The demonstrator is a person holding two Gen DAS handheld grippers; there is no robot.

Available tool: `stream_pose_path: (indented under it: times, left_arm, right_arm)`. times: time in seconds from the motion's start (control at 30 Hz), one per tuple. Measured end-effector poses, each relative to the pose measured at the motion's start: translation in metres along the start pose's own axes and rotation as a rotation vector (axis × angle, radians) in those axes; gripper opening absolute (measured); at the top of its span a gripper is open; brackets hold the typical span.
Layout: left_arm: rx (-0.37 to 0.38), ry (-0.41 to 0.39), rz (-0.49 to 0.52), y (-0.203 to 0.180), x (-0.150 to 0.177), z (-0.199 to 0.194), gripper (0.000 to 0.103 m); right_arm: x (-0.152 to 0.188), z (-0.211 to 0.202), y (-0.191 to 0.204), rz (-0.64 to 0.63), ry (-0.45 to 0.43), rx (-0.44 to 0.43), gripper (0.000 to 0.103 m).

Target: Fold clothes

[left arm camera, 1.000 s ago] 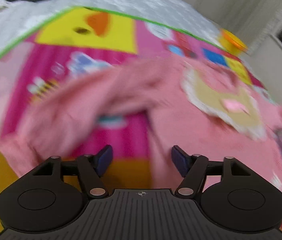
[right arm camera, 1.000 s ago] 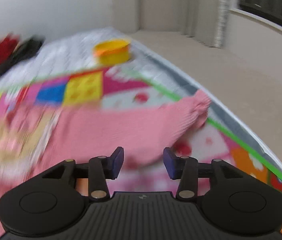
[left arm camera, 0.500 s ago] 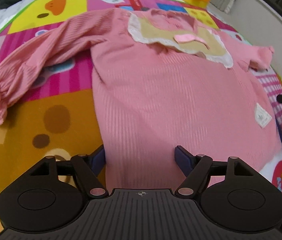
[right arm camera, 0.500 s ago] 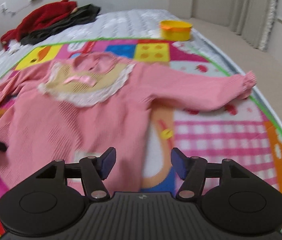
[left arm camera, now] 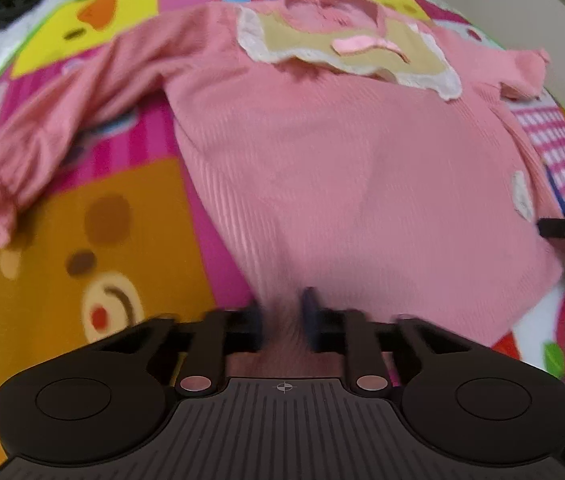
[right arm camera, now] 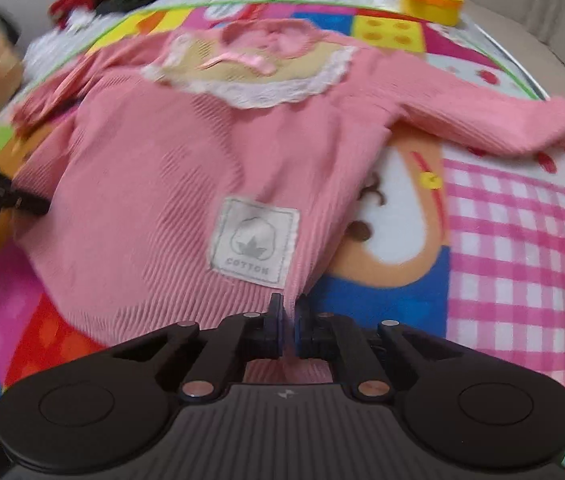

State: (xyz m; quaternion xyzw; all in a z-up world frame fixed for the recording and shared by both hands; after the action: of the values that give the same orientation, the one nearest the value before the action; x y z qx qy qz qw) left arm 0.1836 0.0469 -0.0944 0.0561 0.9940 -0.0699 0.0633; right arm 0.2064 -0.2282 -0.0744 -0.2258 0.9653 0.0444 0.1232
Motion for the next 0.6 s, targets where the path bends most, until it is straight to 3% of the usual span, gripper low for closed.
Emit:
stream_pose_path:
  times: [0.2,0.4,0.47,0.57,0.6]
  left_arm:
    - [0.010,0.082,0.099,-0.016,0.029,-0.005,0.012]
    - [0.078,0.132,0.093,-0.015,0.042,-0.018,0.012]
    - [0.086,0.132,0.083,-0.010,0.039,-0.026,0.020]
    - [0.110,0.101,0.070,0.000,0.029,-0.041,0.034]
    - [0.125,0.083,0.065,0.003,0.024,-0.047,0.038]
  right_arm:
    - [0.019,-0.013,0.021,-0.148,0.096,0.033,0.004]
    - [0.029,-0.027,0.026,-0.178,0.125,0.048,0.005]
    - [0.027,-0.030,0.025,-0.172,0.121,0.055,0.007]
    - [0.023,-0.040,0.018,-0.166,0.098,0.042,0.025]
    - [0.021,-0.045,0.013,-0.149,0.078,0.029,0.035]
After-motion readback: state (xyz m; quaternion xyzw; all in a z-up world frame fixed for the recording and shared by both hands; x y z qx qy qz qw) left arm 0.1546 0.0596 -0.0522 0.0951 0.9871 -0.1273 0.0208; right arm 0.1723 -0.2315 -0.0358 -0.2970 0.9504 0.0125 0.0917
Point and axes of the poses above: each gripper's, at about its wrist camera, not at the fingertips, and z roughly the way its jaws point, y to its left, x to its underside, the point moved 4 cm from there along z, roughly the way its jaws point, and after that the axes turned 13 degrees about y, right-handed, at the moved point
